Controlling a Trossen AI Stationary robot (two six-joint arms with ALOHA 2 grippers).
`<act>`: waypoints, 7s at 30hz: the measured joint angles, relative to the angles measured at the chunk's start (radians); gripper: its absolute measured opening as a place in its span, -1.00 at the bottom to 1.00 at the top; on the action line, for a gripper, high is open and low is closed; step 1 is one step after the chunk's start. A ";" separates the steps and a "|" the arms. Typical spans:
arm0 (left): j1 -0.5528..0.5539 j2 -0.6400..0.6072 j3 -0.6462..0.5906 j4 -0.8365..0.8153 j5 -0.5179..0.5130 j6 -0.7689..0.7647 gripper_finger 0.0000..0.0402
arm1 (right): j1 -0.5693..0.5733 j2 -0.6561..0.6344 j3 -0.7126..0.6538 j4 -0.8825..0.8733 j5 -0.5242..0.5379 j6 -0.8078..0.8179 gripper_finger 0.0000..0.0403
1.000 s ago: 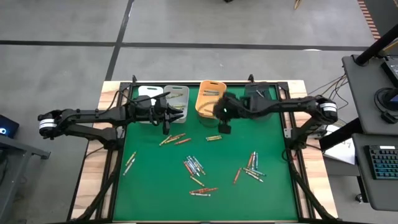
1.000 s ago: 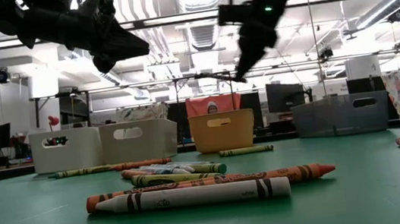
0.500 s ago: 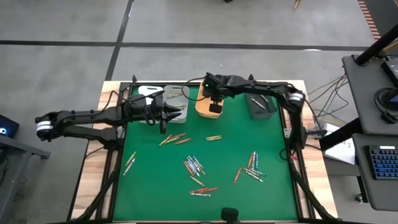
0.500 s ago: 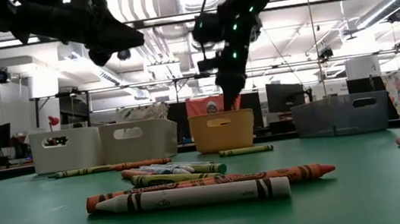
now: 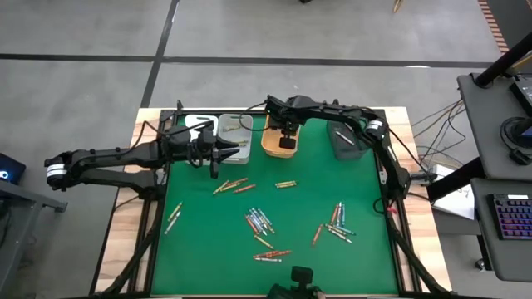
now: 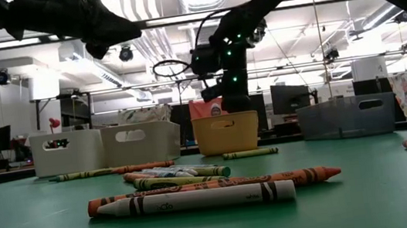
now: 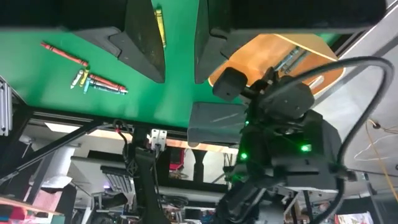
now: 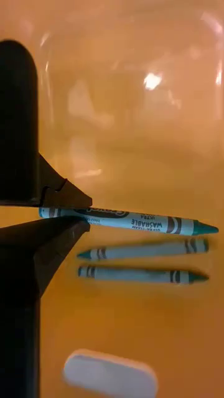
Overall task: Sort crayons
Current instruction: Put the blue crayon into the yellow bin, then put the orange crayon into the white bin
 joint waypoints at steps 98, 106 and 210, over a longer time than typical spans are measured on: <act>-0.395 0.176 0.309 -0.376 -0.444 0.164 -0.66 | 1.070 -0.838 -0.852 -0.185 -0.186 2.112 -0.67; -0.386 0.189 0.332 -0.353 -0.443 0.293 -0.66 | 1.132 -0.929 -0.929 -0.029 0.029 2.269 -0.58; -0.200 0.459 0.133 0.509 -0.013 0.071 -0.10 | 0.367 -0.603 -1.173 2.225 -0.532 0.384 -0.96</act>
